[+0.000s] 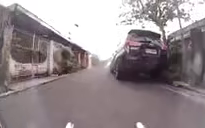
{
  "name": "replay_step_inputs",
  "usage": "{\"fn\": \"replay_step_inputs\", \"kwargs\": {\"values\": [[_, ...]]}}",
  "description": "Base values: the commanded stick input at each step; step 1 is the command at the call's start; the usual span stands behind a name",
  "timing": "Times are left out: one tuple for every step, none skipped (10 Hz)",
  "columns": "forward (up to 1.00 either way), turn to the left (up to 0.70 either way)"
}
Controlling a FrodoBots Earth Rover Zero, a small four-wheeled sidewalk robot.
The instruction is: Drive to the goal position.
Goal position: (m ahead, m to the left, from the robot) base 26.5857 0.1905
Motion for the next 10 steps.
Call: {"fn": "replay_step_inputs", "kwargs": {"values": [[1.00,0.00],[1.00,0.02],[1.00,0.29],[1.00,0.40],[1.00,0.32],[1.00,0.13],[1.00,0.05],[1.00,0.15],[1.00,0.28],[1.00,0.18]]}}
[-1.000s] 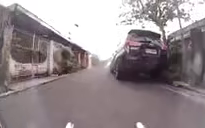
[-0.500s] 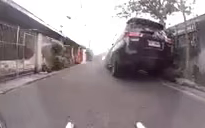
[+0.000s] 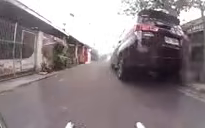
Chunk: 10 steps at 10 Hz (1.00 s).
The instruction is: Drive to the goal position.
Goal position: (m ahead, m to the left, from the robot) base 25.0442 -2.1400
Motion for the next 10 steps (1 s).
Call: {"fn": "replay_step_inputs", "kwargs": {"values": [[1.00,0.02],[1.00,0.01],[1.00,0.00],[1.00,0.00],[1.00,0.00],[1.00,0.00],[1.00,0.00],[1.00,0.00],[1.00,0.00],[1.00,0.00]]}}
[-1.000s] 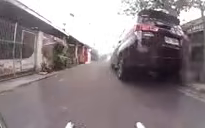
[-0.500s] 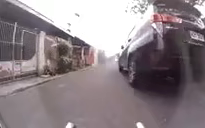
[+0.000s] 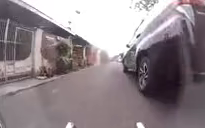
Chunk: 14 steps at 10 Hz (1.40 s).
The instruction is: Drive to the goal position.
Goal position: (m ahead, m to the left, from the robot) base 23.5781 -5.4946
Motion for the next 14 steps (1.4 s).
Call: {"fn": "replay_step_inputs", "kwargs": {"values": [[1.00,0.01],[1.00,0.01],[1.00,0.01],[1.00,0.02],[1.00,0.02],[1.00,0.02],[1.00,0.01],[1.00,0.02],[1.00,0.02],[1.00,0.02],[1.00,0.00],[1.00,0.02],[1.00,0.02],[1.00,0.01]]}}
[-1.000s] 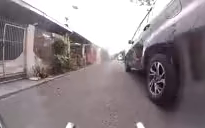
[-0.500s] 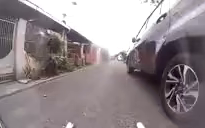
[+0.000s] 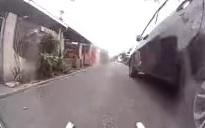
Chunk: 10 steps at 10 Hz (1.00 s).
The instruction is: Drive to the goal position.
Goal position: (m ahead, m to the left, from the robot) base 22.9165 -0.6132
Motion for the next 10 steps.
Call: {"fn": "replay_step_inputs", "kwargs": {"values": [[1.00,0.02],[1.00,0.02],[1.00,0.02],[1.00,0.01],[1.00,0.00],[1.00,0.01],[0.97,0.01],[0.97,0.01],[1.00,0.02],[1.00,0.00]]}}
